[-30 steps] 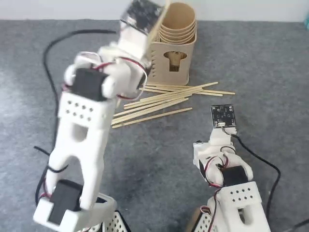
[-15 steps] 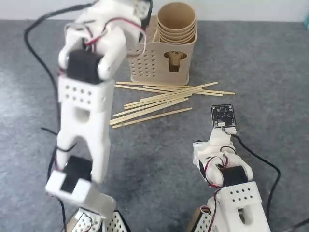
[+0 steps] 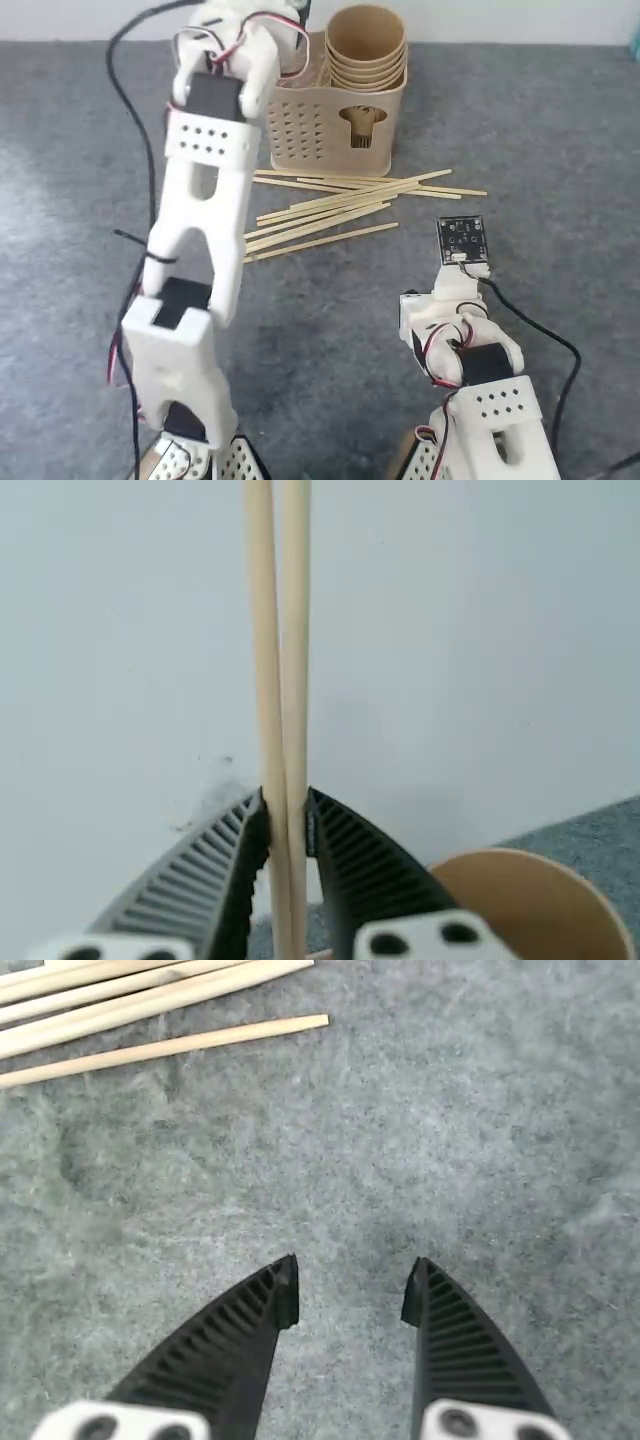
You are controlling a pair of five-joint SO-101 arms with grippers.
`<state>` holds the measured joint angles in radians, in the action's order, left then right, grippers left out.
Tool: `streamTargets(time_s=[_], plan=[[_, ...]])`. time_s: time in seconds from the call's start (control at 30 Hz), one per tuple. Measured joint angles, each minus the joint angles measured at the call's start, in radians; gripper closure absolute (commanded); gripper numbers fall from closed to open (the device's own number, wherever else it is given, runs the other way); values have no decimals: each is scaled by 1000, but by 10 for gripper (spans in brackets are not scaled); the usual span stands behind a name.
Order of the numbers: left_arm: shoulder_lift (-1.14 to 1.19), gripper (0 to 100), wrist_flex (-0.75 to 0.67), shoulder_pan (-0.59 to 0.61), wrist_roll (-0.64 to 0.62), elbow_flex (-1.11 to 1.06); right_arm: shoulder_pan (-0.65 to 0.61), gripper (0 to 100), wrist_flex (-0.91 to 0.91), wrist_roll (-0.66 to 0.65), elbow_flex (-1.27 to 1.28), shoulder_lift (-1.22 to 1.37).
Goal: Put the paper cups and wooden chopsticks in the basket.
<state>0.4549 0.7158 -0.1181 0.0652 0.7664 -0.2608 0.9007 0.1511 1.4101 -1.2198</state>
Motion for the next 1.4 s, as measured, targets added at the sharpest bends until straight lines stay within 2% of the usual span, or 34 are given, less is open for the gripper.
streamTargets(time_s=[0.2,0.37,0.43,0.57,0.63,0.9,1.07,1.23,1.4], plan=[[69,987,-8,6,0,0,0,815,0,0,0,0],[69,968,63,11,-2,0,0,812,0,0,0,0],[69,898,77,12,-2,0,0,812,0,0,0,0],[69,691,121,12,-2,0,0,812,0,0,0,0],[69,637,137,14,-2,0,0,812,0,0,0,0],[40,658,183,51,-2,0,0,812,0,0,0,0],[-143,658,344,124,-2,0,0,814,0,-17,0,0],[-345,658,583,195,-2,0,0,812,0,-44,0,0],[-451,658,806,276,-2,-14,0,812,0,-44,0,0]])
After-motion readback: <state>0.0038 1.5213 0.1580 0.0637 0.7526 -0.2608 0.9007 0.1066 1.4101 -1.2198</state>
